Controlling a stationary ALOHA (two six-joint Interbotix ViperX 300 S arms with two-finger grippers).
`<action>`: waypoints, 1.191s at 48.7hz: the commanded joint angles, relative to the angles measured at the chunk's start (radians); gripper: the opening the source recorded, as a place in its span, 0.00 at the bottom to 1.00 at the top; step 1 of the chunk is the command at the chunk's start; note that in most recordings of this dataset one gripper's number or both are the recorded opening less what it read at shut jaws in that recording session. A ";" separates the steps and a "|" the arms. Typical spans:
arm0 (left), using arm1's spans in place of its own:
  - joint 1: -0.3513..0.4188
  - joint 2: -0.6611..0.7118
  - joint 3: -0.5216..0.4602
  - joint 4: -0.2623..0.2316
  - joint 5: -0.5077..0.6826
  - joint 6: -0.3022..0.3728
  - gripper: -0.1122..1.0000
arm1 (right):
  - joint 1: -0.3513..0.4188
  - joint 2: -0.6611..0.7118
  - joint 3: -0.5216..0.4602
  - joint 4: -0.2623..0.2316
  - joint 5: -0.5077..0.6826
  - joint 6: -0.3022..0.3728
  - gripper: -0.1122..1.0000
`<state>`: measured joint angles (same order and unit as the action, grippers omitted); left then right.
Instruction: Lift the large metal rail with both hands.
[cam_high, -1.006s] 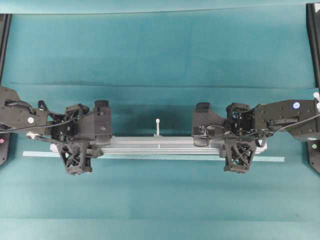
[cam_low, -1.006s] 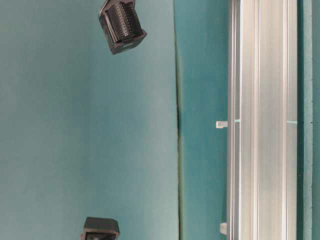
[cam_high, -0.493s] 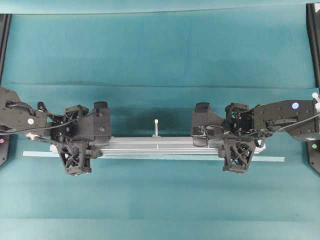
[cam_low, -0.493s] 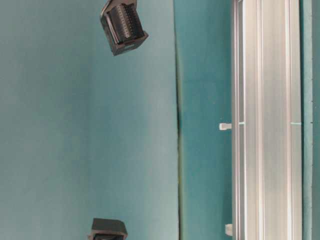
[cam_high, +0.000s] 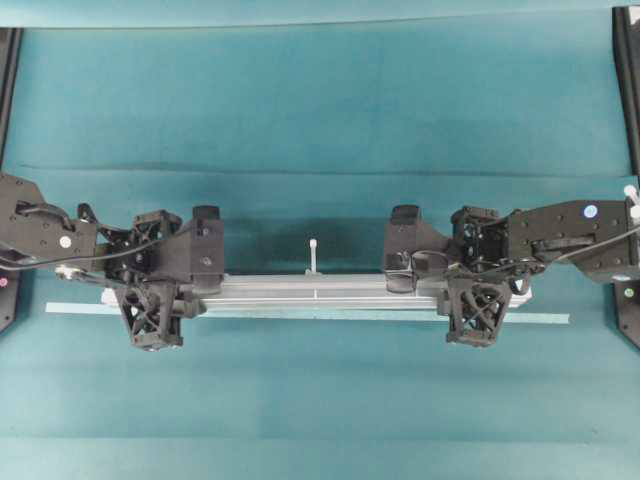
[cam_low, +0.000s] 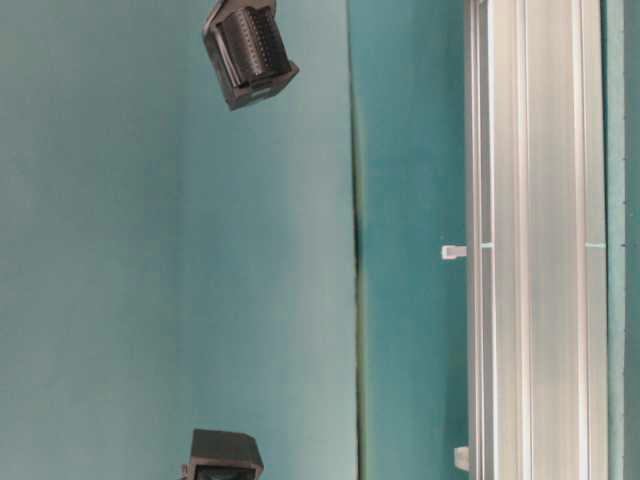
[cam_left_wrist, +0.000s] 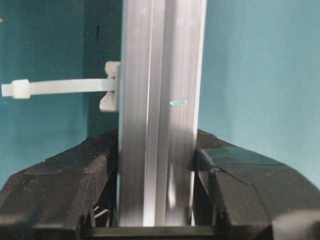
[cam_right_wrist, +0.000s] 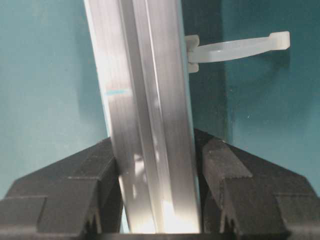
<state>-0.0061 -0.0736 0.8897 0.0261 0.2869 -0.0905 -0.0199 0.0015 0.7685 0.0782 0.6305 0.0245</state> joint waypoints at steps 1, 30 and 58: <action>0.017 -0.003 -0.012 0.005 -0.002 0.011 0.43 | 0.003 0.014 0.015 0.015 0.021 -0.002 0.46; 0.028 -0.006 -0.005 0.003 0.000 0.028 0.43 | 0.012 0.014 0.015 0.046 -0.037 0.002 0.46; 0.028 -0.005 -0.003 0.005 0.009 0.018 0.43 | 0.009 0.012 0.015 0.055 -0.046 0.018 0.60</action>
<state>0.0077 -0.0721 0.8912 0.0261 0.2930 -0.0690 -0.0184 0.0000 0.7808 0.1243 0.5844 0.0230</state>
